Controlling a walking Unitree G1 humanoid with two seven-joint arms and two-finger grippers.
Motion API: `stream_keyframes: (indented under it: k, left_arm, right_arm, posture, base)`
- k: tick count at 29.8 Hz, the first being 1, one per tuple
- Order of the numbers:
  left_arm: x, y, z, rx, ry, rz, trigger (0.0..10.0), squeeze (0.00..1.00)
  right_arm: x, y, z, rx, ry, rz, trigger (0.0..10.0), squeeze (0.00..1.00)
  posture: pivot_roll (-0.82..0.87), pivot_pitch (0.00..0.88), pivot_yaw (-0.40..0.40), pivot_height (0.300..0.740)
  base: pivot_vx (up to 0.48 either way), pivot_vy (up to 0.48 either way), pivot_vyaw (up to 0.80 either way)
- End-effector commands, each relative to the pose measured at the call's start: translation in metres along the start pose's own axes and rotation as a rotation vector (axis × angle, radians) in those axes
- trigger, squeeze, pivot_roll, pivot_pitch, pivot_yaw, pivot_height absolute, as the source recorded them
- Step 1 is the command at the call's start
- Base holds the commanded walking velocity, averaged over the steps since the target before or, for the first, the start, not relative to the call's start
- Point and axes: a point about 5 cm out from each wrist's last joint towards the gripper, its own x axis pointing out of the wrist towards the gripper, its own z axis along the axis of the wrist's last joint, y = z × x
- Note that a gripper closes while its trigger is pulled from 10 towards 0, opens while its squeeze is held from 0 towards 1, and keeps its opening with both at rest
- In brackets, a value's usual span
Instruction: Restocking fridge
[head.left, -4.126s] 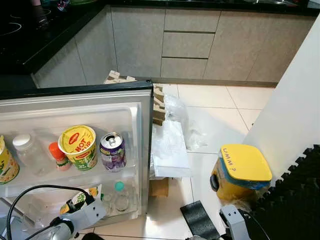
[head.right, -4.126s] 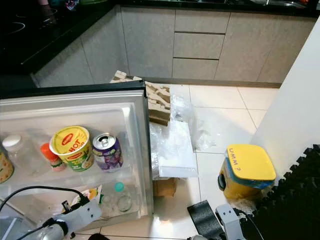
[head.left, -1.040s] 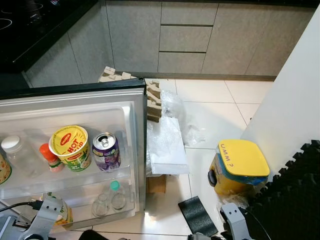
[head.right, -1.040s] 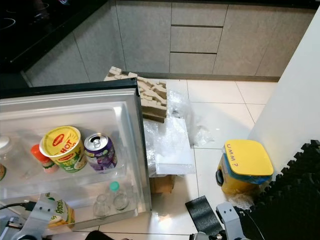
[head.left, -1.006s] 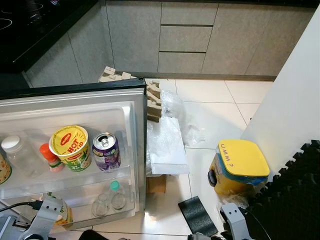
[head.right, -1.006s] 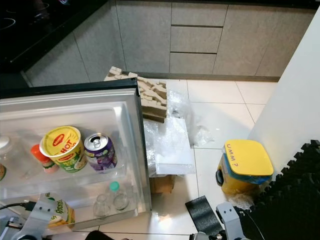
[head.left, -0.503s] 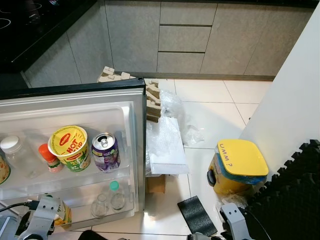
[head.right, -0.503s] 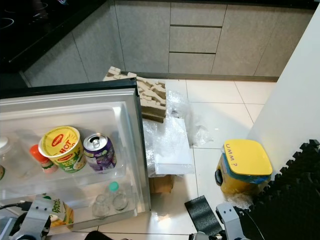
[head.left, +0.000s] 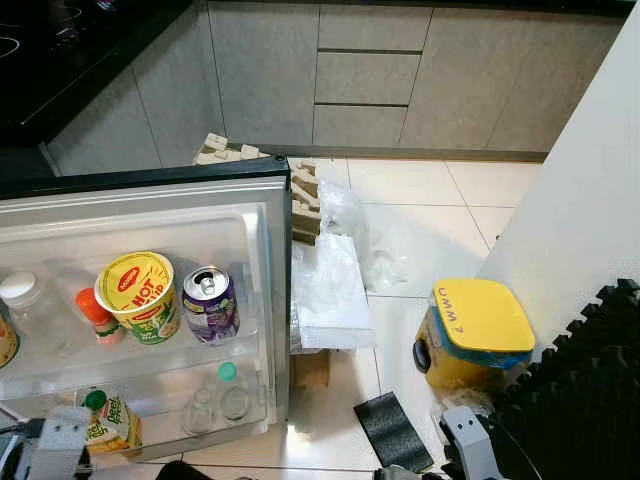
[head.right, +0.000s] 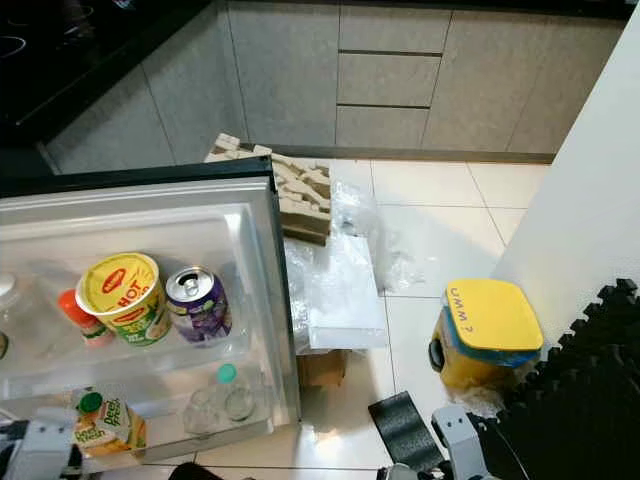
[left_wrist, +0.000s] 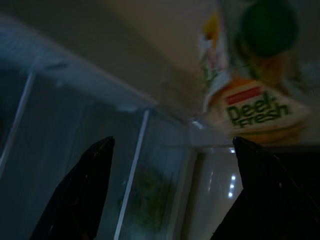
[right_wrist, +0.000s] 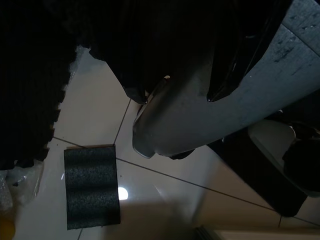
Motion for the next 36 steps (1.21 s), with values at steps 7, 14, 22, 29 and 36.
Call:
stream_keyframes:
  k: [7, 14, 22, 29, 36]
  left_arm:
    - [-0.003, 0.005, -0.004, -0.145, 0.0, 0.002, 10.0, 0.0]
    - [-0.011, 0.013, -0.024, -0.222, 0.109, 0.091, 10.0, 0.0]
    - [-0.038, 0.026, -0.068, -0.299, 0.307, 0.234, 10.0, 0.0]
    - [-0.052, 0.018, -0.086, -0.285, 0.411, 0.215, 10.0, 0.0]
    - [-0.071, -0.002, -0.108, -0.246, 0.598, 0.147, 10.0, 0.0]
  right_arm:
    - [-0.001, 0.0, -0.005, 0.015, 0.012, -0.002, 10.0, 0.0]
    - [-0.002, 0.001, -0.009, 0.025, 0.02, -0.002, 10.0, 0.0]
    - [-0.002, 0.004, -0.017, 0.036, 0.038, 0.0, 10.0, 0.0]
    - [-0.003, 0.005, -0.023, 0.045, 0.057, -0.009, 10.0, 0.0]
    - [-0.005, 0.005, -0.033, 0.076, 0.084, -0.046, 10.0, 0.0]
  posture:
    - [-0.06, 0.037, -0.019, 0.65]
    - [-0.06, 0.037, -0.019, 0.65]
    - [-0.06, 0.042, -0.013, 0.65]
    - [-0.06, 0.041, -0.012, 0.65]
    - [-0.06, 0.036, -0.012, 0.65]
  base:
    - [0.0, 0.0, 0.0]
    - [0.0, 0.0, 0.0]
    - [0.0, 0.0, 0.0]
    - [0.0, 0.0, 0.0]
    - [0.0, 0.0, 0.0]
